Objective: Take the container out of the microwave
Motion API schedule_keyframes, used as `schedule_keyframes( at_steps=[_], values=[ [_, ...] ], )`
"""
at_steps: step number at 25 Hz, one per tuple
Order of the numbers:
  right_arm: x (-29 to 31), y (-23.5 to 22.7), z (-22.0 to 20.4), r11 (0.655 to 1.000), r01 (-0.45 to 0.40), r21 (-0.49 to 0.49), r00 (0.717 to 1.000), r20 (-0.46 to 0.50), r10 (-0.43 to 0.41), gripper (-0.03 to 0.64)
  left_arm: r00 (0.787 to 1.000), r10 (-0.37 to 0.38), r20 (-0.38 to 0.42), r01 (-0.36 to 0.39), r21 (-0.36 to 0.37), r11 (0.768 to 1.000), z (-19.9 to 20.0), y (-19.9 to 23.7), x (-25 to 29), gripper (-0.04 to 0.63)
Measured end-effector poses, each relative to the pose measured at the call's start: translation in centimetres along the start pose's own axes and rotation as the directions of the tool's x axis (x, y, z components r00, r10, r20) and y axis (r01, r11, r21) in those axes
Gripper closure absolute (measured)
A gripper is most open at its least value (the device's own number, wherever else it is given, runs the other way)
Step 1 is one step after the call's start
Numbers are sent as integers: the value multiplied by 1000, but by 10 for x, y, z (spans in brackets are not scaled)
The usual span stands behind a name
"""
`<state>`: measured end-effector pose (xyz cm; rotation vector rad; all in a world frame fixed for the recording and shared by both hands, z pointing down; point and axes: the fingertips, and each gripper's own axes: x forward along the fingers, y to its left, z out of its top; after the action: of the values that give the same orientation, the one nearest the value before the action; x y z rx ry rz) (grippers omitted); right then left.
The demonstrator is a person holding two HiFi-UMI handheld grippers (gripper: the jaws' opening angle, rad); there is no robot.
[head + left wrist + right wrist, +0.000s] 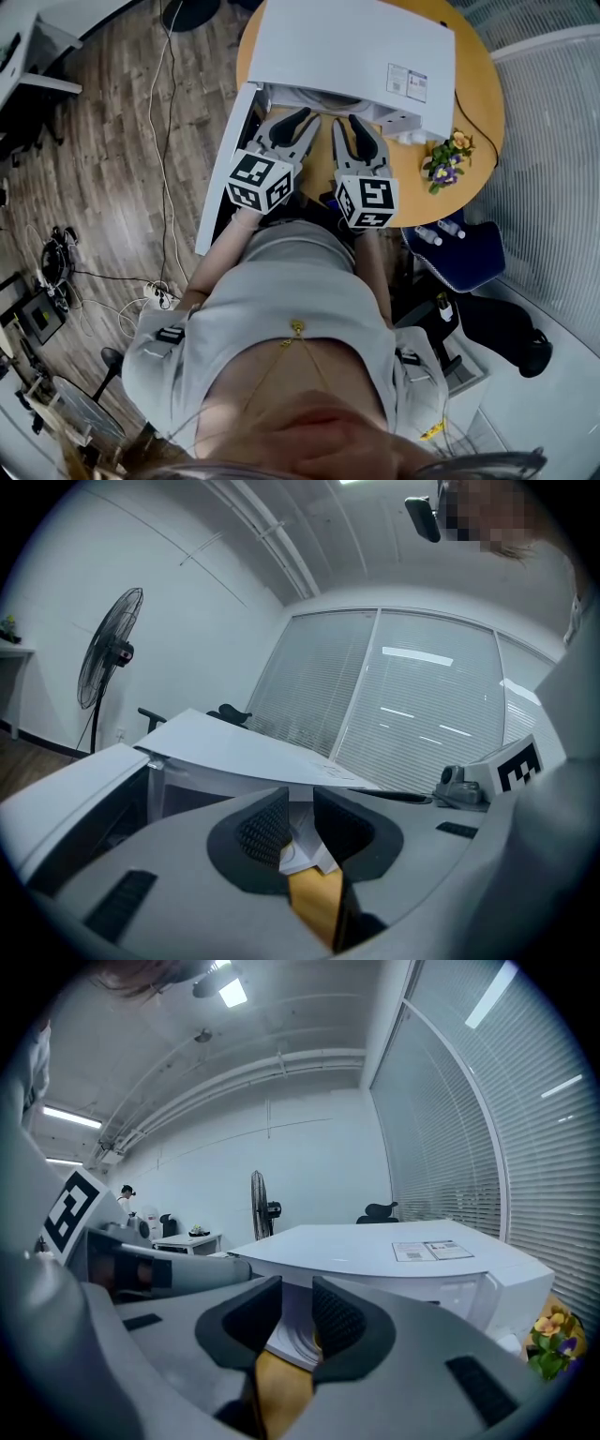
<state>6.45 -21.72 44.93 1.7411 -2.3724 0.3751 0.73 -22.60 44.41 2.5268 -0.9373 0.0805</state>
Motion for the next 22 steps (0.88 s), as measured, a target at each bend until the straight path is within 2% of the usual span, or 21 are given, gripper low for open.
schedule_keyframes(
  at_steps=[9, 22],
  values=[
    [9, -8, -3, 1000, -5, 23, 1000, 3, 5, 508, 1000, 27, -7, -27, 5, 1000, 0, 7, 3, 511],
    [27, -19, -38, 1000, -19, 8, 996, -90, 19, 508, 998, 64, -28, -65, -32, 997, -13, 20, 4, 511]
  ],
)
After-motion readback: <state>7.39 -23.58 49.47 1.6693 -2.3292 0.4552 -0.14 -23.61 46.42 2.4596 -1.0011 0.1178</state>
